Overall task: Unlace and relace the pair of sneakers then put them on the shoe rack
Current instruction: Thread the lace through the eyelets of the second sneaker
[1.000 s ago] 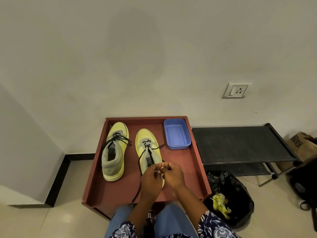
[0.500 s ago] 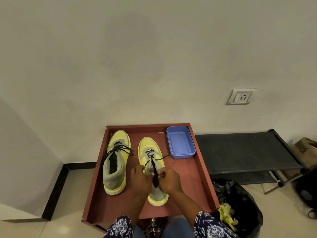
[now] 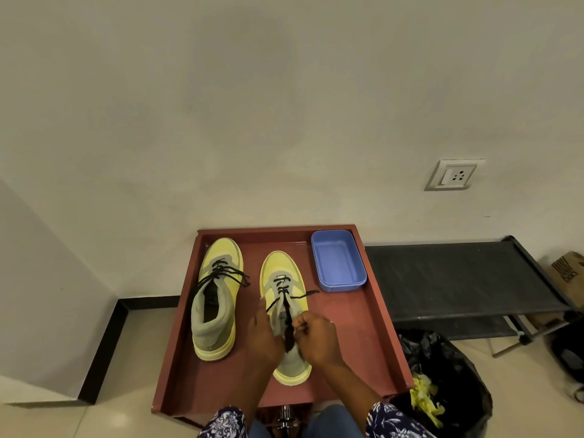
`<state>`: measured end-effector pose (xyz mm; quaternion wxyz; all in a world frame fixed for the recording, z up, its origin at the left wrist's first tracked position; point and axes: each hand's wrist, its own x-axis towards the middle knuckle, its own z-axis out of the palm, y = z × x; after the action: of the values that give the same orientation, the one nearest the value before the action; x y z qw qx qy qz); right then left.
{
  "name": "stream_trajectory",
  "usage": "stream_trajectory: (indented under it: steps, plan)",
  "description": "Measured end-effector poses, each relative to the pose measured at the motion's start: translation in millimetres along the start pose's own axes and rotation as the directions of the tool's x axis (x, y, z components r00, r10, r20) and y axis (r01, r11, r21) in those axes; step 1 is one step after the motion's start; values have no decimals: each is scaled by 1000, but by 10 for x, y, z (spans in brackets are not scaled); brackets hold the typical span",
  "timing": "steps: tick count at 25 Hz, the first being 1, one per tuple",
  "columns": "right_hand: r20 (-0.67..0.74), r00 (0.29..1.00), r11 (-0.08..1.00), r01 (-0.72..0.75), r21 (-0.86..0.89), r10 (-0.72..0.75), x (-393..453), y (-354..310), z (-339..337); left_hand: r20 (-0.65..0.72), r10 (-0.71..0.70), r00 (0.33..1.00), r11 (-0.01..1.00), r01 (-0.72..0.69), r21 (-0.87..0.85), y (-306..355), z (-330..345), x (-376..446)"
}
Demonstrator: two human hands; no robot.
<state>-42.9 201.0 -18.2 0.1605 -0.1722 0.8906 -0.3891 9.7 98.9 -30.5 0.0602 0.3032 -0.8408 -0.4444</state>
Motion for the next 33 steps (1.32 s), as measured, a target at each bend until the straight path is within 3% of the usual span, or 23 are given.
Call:
stream_trajectory:
  steps: [3,7,14,22,26,29,33]
  plan:
    - [1,1000,1000,5,7,-5,1,9,1,41,42,998,999,-43,25,1,-62,51]
    - [7,1000,999,-30,37,30,-4,20,31,118,-7,993,988,-12,156,28,-93,35]
    - [63,995,997,-74,33,72,-49,-25,18,134,-51,990,986,29,162,22,-128,-45]
    - [215,961,965,-122,-231,173,210,-109,-109,78,-131,988,988,123,92,48,-120,-66]
    - [144,962,929,-174,-328,231,260,-73,-153,42,-126,991,988,121,94,34,-101,-10]
    - [120,977,915,-116,-386,175,269,-72,-152,49,-144,988,982,136,127,65,-96,-16]
    - [139,989,953,-12,-304,57,248,-77,-128,52,-119,992,972,106,211,99,-105,-17]
